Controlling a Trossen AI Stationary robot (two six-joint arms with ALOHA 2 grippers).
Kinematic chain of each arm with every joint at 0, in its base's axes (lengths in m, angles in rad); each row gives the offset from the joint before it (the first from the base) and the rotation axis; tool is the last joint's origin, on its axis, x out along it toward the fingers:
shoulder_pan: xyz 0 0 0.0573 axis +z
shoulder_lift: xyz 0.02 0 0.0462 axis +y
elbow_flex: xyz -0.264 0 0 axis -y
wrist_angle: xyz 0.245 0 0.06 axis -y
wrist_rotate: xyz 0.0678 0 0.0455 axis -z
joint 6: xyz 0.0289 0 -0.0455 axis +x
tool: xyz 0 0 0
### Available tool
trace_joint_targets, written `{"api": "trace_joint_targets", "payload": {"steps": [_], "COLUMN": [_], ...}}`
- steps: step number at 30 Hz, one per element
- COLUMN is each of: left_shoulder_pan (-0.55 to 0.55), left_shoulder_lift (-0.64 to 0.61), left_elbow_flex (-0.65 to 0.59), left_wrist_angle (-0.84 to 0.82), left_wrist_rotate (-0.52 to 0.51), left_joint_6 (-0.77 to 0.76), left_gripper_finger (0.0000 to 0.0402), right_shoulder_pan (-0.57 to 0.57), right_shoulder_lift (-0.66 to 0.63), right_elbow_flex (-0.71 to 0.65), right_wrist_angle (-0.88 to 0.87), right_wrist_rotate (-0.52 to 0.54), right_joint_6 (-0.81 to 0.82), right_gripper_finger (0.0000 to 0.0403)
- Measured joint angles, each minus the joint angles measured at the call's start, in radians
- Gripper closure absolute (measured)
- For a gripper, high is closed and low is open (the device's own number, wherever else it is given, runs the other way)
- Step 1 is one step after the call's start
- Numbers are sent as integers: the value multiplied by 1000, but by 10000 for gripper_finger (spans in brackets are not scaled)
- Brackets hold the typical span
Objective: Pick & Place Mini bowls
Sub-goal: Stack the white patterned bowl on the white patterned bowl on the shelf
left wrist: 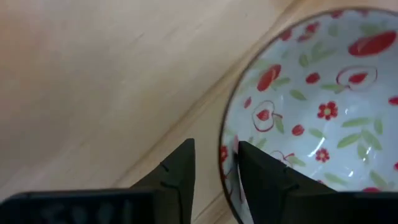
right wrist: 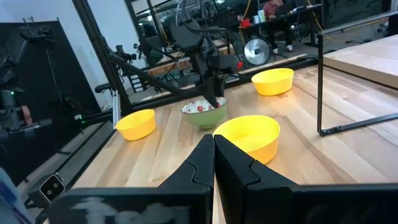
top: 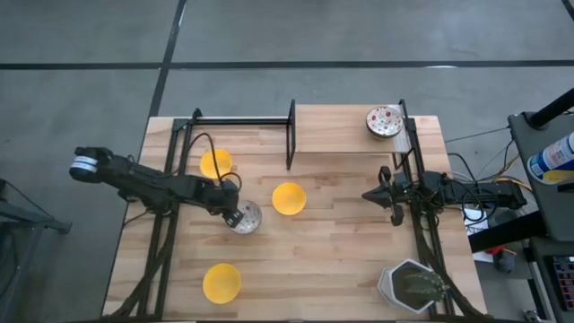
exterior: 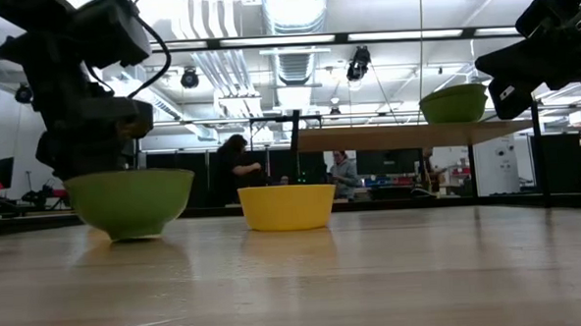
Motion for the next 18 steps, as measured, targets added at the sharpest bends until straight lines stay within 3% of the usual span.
{"api": "trace_joint_targets", "payload": {"steps": [9,18], "left_shoulder_pan": [13,39], "left_shoulder_lift": [-9,-38], "left_elbow_flex": [-1,25], "left_wrist_angle": [60,103], "left_wrist_rotate": [7,23], "left_joint_6": [17,-5], "left_gripper_finger": [389,397], "right_shoulder_pan": [0,0], "right_shoulder_lift": [0,0], "right_elbow_flex": [0,0], "right_wrist_angle": [0,0], "right_wrist_rotate": [0,0], "right_joint_6": [0,0], "right_gripper_finger": [394,394]}}
